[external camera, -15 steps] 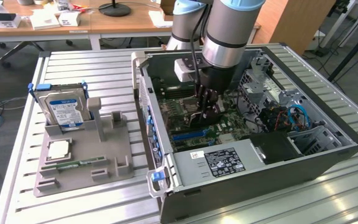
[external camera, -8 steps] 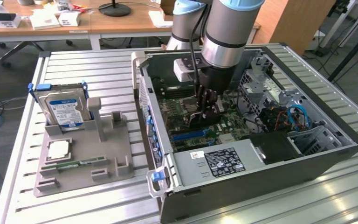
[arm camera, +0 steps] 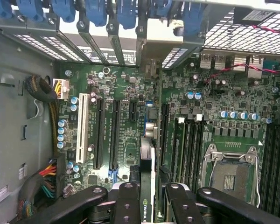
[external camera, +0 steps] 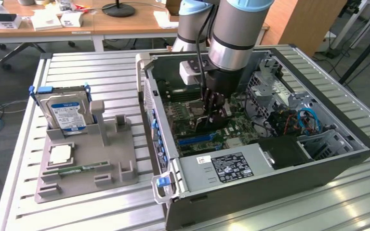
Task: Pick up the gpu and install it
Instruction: 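Insert the gpu into the slot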
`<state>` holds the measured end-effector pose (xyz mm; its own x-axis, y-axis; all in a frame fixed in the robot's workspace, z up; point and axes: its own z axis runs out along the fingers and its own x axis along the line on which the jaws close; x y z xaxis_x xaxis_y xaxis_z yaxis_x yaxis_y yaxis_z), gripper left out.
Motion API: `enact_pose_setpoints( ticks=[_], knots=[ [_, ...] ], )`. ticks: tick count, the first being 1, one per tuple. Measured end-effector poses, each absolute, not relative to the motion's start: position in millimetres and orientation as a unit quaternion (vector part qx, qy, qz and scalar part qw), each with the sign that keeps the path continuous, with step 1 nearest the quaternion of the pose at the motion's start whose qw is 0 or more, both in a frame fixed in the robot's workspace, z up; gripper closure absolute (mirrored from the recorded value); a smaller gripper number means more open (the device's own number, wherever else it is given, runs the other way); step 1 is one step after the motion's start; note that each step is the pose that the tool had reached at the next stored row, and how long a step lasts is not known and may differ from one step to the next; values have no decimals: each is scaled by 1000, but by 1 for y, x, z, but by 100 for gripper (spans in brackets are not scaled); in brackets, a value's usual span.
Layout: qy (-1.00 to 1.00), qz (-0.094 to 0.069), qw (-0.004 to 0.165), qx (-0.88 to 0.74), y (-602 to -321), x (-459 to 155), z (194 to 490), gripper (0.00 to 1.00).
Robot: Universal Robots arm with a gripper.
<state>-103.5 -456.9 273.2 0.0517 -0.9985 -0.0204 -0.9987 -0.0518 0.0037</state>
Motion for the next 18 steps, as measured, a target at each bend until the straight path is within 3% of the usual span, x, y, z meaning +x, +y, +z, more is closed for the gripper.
enact_pose_setpoints(
  ticks=[18],
  knots=[
    [689, 9, 6, -725, -457, -109, 273, 74]
  ],
)
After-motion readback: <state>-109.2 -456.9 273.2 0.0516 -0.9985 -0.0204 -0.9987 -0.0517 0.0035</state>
